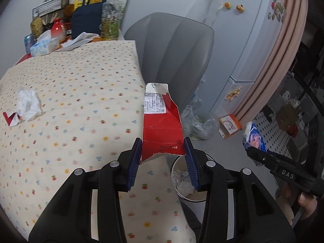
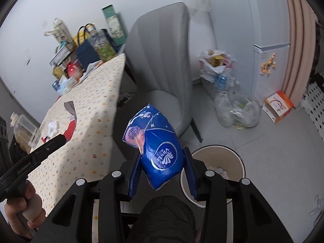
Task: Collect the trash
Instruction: 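Open the right gripper to drop the blue tissue pack into the bin while the left holds the red packet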
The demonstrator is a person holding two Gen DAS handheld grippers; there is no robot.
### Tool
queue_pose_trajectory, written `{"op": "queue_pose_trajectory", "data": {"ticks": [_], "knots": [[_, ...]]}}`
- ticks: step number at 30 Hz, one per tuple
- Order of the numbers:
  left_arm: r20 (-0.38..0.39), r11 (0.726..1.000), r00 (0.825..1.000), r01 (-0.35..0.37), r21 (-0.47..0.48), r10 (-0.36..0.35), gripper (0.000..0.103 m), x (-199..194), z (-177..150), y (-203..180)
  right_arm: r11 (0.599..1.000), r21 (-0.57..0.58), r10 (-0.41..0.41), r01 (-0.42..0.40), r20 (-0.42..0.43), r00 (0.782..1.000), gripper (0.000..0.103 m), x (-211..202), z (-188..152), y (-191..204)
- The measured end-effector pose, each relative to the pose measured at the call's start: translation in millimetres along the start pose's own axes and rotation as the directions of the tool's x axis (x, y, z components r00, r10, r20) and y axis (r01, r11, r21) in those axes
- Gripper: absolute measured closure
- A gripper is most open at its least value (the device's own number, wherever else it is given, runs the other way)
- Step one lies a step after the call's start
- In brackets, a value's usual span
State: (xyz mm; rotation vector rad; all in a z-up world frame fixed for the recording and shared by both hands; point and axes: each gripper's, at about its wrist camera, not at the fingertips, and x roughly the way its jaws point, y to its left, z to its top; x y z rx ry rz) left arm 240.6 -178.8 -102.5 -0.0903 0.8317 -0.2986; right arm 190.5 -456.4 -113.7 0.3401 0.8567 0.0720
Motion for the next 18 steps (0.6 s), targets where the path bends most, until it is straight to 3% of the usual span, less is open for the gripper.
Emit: {"op": "queue_pose_trajectory", "data": {"ticks": [2,6,8,13,18], "knots": [[-0.01,1.0,1.0,0.006,0.016,-0.006,0.061,5.1,0.0,-8.6,1.0,0.02,-0.011,0.011,0.002,1.0,0.058,0.4,-0.8,-10.4],[-0.03,0.999,0.999,0.017,0.045,-0.016,0.061,13.9,-1.3,-25.1,0.995,0.081,-0.058,0.058,-0.004,0.998,0.027,10.1,-6.5,-36.2],[-0.041,0.998,0.999,0.022,0.062,-0.019,0.061,18.5,-2.1,-33.4,0.992,0.111,-0.058,0.061,-0.024,0.998,0.026,15.7,-11.0,-48.7],[-0.061,0.996,0.998,0.029,0.089,-0.024,0.061,26.9,-2.5,-47.2,0.983,0.156,-0.09,0.095,-0.036,0.995,0.008,14.8,-18.8,-72.3],[-0.082,0.992,0.996,0.042,0.118,-0.032,0.061,35.9,-3.5,-63.9,0.979,0.166,-0.117,0.119,-0.026,0.993,0.008,4.0,-22.6,-87.8]]}}
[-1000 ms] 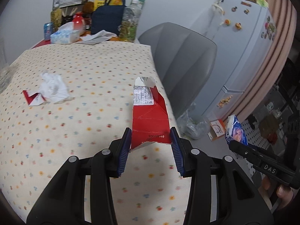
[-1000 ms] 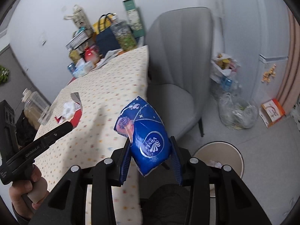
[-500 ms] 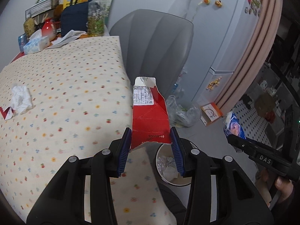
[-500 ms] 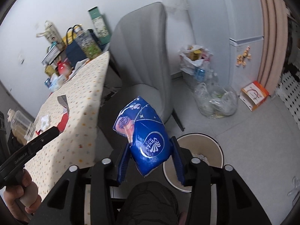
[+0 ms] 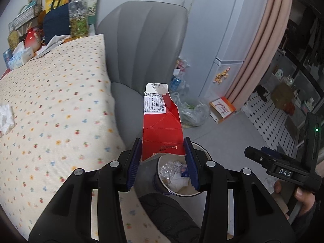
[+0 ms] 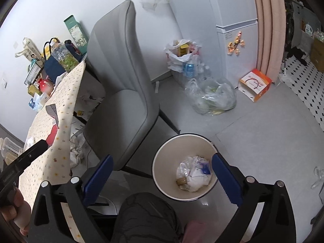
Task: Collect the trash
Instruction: 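Open the right gripper to drop the blue tissue pack into the bin while the left holds the red packet, then open the left gripper to drop the red snack packet into the bin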
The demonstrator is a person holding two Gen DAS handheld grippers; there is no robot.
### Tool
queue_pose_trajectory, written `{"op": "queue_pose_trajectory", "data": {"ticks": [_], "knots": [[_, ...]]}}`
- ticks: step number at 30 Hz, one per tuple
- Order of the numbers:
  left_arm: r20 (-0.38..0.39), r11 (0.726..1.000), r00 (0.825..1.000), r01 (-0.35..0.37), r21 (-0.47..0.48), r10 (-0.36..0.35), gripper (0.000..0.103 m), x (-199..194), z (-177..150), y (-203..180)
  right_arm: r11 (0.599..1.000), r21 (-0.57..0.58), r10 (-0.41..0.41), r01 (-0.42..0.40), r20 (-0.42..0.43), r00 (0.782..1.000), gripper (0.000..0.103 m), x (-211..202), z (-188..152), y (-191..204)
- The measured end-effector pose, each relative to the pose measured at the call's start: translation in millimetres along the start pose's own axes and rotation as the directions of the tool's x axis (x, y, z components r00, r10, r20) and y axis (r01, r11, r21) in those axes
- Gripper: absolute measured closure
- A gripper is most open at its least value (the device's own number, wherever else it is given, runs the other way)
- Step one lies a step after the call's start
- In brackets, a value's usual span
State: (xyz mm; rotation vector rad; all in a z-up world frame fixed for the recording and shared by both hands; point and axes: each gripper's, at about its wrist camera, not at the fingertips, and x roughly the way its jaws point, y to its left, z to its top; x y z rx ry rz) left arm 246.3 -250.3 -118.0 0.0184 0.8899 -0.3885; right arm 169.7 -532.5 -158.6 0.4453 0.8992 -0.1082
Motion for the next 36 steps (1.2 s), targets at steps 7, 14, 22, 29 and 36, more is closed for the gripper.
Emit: {"op": "queue_pose_trajectory", "data": {"ticks": [7,14,22,29,36], "knots": [[-0.033,0.998,0.999,0.032,0.052,-0.03,0.061,17.1,2.6,-31.4,0.999,0.029,-0.02,0.019,0.029,0.999,0.008,-18.4,-1.0,-25.6],[-0.069,0.991,0.996,0.07,0.115,-0.062,0.061,34.9,4.6,-69.8,0.997,0.071,-0.047,0.042,0.068,0.997,0.008,-36.5,-0.2,-51.3],[-0.129,0.982,0.987,0.114,0.154,-0.094,0.05,58.9,4.6,-97.4,0.991,0.119,-0.068,0.058,0.074,0.995,0.008,-39.2,-1.4,-73.3],[-0.087,0.988,0.992,0.1,0.122,-0.09,0.008,46.6,10.4,-84.1,0.991,0.119,-0.068,0.059,0.074,0.995,0.008,-38.7,-1.9,-73.2],[-0.041,0.996,0.997,0.073,0.058,-0.071,0.007,22.6,11.7,-50.6,0.995,0.089,-0.056,0.05,0.066,0.996,0.008,-34.9,-1.9,-53.4]]}}
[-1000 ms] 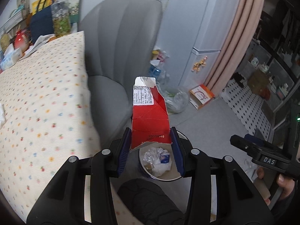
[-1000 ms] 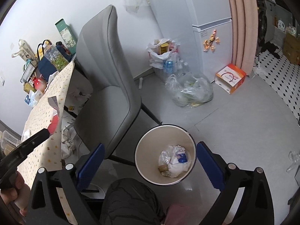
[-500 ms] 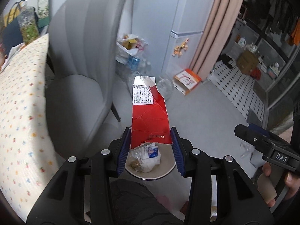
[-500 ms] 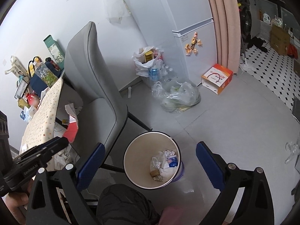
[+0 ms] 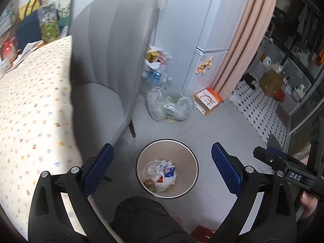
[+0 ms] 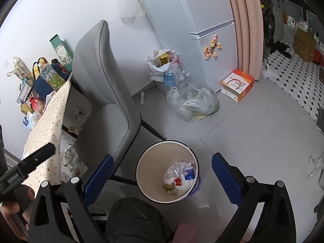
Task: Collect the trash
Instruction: 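Open the left gripper to drop the red snack packet into the bin, then move both tools back over the table toward the crumpled white tissue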
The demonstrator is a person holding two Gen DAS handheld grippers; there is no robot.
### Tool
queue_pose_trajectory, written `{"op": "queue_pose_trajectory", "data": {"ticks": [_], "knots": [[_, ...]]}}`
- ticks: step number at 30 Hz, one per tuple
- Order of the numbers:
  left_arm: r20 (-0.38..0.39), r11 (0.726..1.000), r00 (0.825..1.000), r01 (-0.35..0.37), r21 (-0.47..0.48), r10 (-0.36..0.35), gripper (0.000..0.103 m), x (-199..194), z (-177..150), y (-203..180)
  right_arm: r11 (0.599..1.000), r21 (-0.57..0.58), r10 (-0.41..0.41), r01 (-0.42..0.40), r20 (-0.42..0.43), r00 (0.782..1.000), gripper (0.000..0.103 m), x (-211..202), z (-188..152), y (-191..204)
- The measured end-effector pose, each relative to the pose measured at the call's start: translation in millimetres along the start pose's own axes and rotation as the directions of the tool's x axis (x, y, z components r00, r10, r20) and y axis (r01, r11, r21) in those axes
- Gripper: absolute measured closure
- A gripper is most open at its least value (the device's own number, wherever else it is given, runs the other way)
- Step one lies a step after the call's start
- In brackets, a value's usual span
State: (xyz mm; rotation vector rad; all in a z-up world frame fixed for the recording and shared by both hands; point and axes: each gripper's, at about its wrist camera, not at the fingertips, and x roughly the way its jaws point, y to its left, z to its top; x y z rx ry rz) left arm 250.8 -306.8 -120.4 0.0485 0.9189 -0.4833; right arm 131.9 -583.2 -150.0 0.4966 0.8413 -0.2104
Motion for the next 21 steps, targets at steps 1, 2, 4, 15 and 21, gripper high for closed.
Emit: {"op": "queue_pose_trajectory", "data": {"ticks": [1,2,4,15,21], "knots": [[0.007,1.0,1.0,-0.003,-0.009,0.003,0.007,-4.2,-0.8,4.9,1.0,-0.005,0.002,-0.002,-0.001,1.0,0.008,0.0,0.2,3.2],[0.018,1.0,1.0,-0.008,-0.023,0.008,0.007,-11.0,-2.0,11.7,1.0,-0.012,0.005,-0.005,-0.002,1.0,0.008,0.1,0.0,7.5],[0.04,0.998,0.999,-0.018,-0.054,0.021,0.007,-21.5,-4.1,24.8,1.0,-0.029,0.009,-0.009,-0.004,1.0,0.008,-0.3,0.0,16.7],[0.128,0.973,0.985,-0.086,-0.213,0.115,0.006,-76.8,-17.8,107.7,0.989,-0.137,0.048,-0.05,-0.013,0.999,0.008,-3.7,-2.3,81.2],[0.161,0.954,0.973,-0.117,-0.277,0.166,0.006,-102.9,-30.3,149.0,0.978,-0.194,0.07,-0.073,-0.021,0.997,0.008,-6.6,-6.8,118.1]]}}
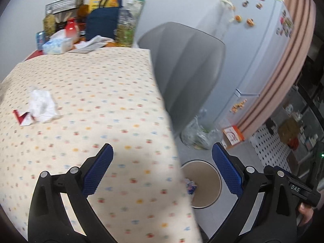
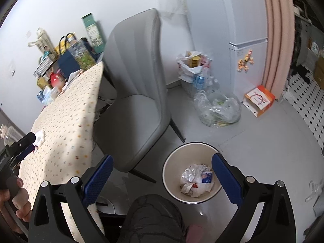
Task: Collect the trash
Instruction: 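Move both tools back over the table toward the crumpled white tissue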
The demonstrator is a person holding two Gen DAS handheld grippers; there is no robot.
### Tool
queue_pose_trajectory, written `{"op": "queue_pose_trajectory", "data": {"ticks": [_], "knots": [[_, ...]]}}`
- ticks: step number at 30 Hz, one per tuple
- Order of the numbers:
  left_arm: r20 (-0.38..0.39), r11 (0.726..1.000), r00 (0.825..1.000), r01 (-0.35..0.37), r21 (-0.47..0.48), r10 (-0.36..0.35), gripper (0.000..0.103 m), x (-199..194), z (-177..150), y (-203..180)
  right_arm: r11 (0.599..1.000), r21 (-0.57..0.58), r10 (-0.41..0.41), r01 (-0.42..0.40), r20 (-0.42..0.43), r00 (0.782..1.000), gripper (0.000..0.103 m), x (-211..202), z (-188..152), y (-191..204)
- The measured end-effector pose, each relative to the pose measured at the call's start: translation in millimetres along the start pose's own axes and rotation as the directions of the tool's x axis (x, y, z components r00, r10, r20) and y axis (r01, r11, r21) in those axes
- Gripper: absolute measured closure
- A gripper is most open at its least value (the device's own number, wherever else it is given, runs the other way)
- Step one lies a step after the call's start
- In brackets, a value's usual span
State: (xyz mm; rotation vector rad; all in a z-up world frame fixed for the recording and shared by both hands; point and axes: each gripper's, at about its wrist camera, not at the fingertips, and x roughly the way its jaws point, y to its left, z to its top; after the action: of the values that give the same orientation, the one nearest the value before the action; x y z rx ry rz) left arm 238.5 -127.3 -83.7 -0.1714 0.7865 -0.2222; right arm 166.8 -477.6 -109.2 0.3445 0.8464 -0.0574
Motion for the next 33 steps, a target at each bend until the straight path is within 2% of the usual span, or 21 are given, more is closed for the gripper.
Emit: {"op": "queue_pose_trajectory", "data": {"ticks": [13,20,23,30,33], "knots": [[0.064,0.987,0.995,-0.072,-0.146,0.082,0.006,-38.9,0.3,85.7,0.98,-0.174,0.096,-0.097,-0.018,0.995,0.008,6.7,5.9,105.5],[0.092,0.972,0.986,-0.117,-0.205,0.138,0.006,-63.1,0.7,132.7,0.937,-0.301,0.181,-0.178,-0.019,0.983,0.008,6.2,10.1,176.7],[0.11,0.958,0.977,-0.152,-0.243,0.183,0.006,-77.1,2.9,158.8,0.918,-0.334,0.217,-0.215,-0.034,0.976,0.008,11.8,13.9,206.7],[0.109,0.929,0.965,-0.193,-0.316,0.237,0.006,-98.4,4.2,214.3,0.855,-0.423,0.283,-0.3,-0.105,0.953,0.02,29.6,18.2,274.9],[0.095,0.921,0.957,-0.232,-0.315,0.273,0.006,-99.9,6.4,231.6,0.824,-0.462,0.303,-0.327,-0.128,0.944,0.027,36.3,17.8,303.2]]}}
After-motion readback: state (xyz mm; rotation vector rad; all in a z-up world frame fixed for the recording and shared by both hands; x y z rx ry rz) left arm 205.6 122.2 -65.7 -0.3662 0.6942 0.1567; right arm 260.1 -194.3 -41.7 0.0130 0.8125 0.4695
